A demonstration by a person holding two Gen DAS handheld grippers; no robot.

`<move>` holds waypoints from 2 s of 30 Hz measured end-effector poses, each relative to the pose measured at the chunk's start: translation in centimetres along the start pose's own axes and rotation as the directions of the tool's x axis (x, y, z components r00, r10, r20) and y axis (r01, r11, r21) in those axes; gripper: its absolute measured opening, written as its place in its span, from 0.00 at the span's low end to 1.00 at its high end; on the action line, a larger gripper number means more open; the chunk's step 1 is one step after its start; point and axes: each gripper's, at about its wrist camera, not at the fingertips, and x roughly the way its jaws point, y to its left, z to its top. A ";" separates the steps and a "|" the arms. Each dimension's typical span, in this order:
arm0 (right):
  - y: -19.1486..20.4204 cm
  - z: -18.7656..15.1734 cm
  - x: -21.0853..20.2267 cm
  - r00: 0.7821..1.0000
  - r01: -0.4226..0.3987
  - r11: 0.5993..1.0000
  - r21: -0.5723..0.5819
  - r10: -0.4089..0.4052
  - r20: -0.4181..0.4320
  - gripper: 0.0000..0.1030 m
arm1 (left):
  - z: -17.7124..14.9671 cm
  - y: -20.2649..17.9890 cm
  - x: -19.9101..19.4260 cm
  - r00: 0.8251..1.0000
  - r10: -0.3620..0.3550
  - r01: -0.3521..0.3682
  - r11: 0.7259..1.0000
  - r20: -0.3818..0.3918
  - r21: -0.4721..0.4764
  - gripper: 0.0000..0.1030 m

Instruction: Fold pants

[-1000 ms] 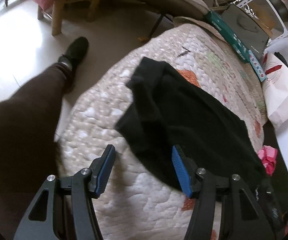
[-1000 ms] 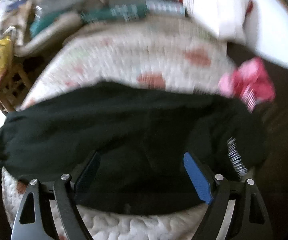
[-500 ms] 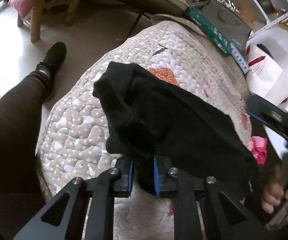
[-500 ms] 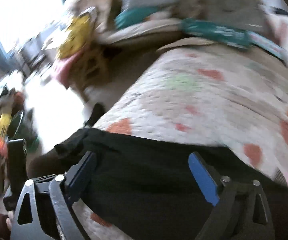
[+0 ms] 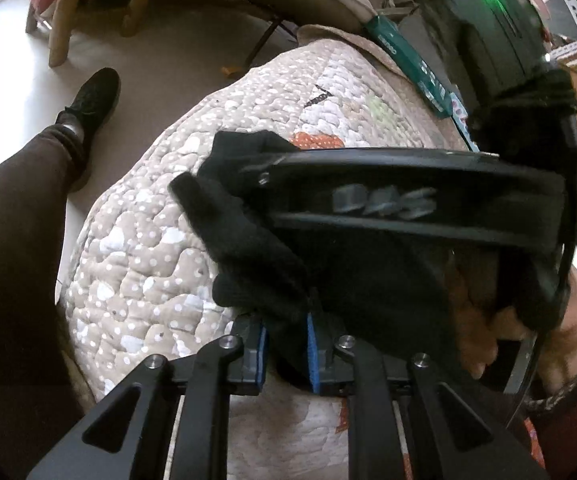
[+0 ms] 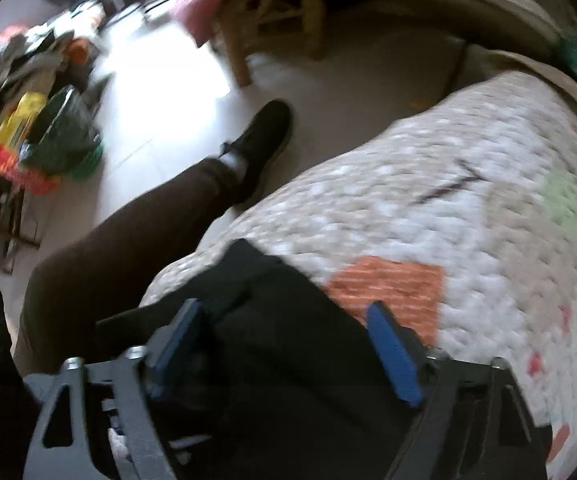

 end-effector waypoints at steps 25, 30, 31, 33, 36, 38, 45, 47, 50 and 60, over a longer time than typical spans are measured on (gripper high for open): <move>1.4 1.1 -7.1 0.958 -0.112 0.974 0.197 0.053 0.282 0.28 | 2.3 -4.4 -7.3 0.982 0.077 -0.101 0.985 0.170 0.137 0.12; -2.4 -3.2 -10.7 0.931 -0.157 0.938 0.309 0.036 0.364 0.28 | 1.5 -9.6 -5.3 0.984 0.082 -0.124 0.953 0.157 0.276 0.12; -3.7 -4.5 -11.4 0.926 -0.164 0.926 0.341 0.025 0.377 0.28 | 1.1 -10.9 -4.4 0.986 0.085 -0.128 0.941 0.147 0.313 0.12; -5.3 -6.6 -12.2 0.919 -0.177 0.906 0.384 0.013 0.393 0.28 | 0.2 -12.7 -3.3 0.987 0.090 -0.132 0.922 0.132 0.364 0.12; -7.9 -10.6 -12.7 0.913 -0.195 0.866 0.460 -0.012 0.408 0.28 | -1.9 -15.2 -0.6 0.991 0.101 -0.129 0.886 0.086 0.445 0.12; -9.5 -13.2 -12.5 0.911 -0.209 0.836 0.507 -0.022 0.411 0.28 | -3.3 -16.3 0.7 0.992 0.107 -0.125 0.867 0.066 0.482 0.12; -13.5 -20.7 -11.8 0.910 -0.218 0.722 0.656 -0.092 0.404 0.48 | -7.5 -18.3 2.1 0.996 0.089 -0.071 0.790 0.000 0.609 0.35; -14.5 -22.8 -12.6 0.901 -0.215 0.686 0.695 -0.134 0.412 0.63 | -8.0 -18.4 0.4 0.999 0.053 -0.042 0.775 0.001 0.630 0.45; -15.4 -25.0 -14.3 0.889 -0.200 0.642 0.740 -0.198 0.413 0.64 | -8.1 -18.6 -2.7 1.000 0.004 0.001 0.753 -0.006 0.658 0.50; -12.9 -25.3 -20.1 0.790 -0.281 0.650 0.706 -0.262 0.555 0.64 | -2.2 -12.6 -5.0 0.981 0.165 -0.193 0.896 0.105 0.399 0.56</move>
